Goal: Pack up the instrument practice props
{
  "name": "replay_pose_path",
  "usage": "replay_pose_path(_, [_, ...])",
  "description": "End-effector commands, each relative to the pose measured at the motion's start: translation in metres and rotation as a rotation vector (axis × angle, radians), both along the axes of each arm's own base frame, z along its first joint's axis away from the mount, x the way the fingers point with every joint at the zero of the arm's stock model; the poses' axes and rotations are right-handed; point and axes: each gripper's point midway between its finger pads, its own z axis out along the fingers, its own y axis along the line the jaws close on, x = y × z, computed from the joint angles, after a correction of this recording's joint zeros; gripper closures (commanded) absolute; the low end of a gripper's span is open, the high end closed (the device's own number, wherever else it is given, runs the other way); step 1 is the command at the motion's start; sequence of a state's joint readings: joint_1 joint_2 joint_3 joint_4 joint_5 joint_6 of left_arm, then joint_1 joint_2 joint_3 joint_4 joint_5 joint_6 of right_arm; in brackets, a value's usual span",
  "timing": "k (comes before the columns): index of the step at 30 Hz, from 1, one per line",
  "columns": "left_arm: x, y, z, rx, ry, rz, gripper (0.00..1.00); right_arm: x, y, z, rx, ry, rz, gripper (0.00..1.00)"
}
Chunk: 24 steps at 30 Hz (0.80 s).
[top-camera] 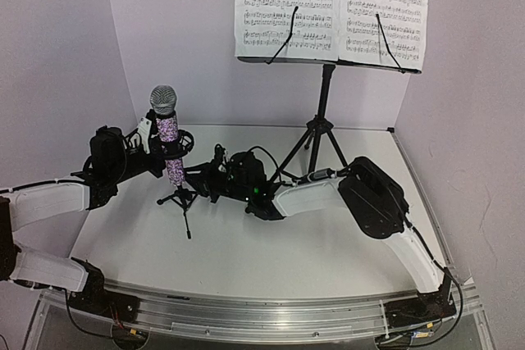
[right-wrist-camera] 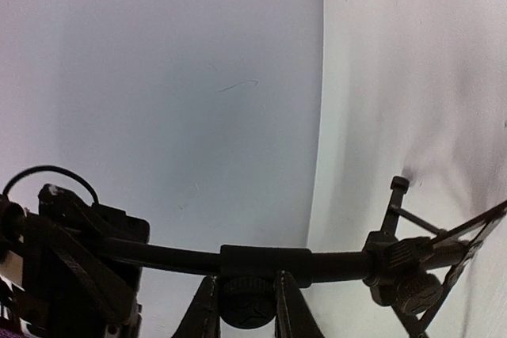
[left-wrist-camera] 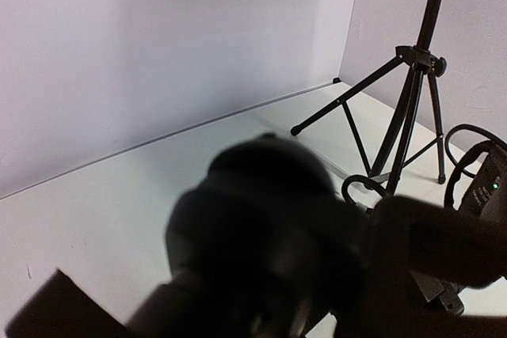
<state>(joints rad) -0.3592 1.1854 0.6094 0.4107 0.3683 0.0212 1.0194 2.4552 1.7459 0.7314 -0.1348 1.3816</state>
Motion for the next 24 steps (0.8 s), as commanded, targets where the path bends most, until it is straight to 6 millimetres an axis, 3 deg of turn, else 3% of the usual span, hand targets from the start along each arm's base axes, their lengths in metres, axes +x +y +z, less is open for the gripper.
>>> replay_pose_path(1, [0.0, -0.01, 0.037, -0.063, -0.062, -0.043, 1.0, -0.015, -0.001, 0.007, -0.253, -0.608, 0.147, 1.0])
replay_pose_path(5, [-0.001, -0.011, 0.036, -0.067, -0.056, -0.048, 1.0, -0.017, -0.002, 0.008, -0.4, -1.107, 0.185, 1.0])
replay_pose_path(10, [-0.002, -0.014, 0.035, -0.069, -0.054, -0.068, 1.0, -0.02, 0.0, 0.004, -0.486, -1.49, 0.231, 1.0])
replay_pose_path(15, [-0.002, -0.015, 0.036, -0.066, -0.062, -0.075, 1.0, -0.025, 0.004, -0.008, -0.521, -1.736, 0.279, 1.0])
replay_pose_path(24, [-0.003, -0.015, 0.034, -0.062, -0.055, -0.08, 1.0, -0.006, 0.004, -0.006, -0.691, -1.954, 0.257, 1.0])
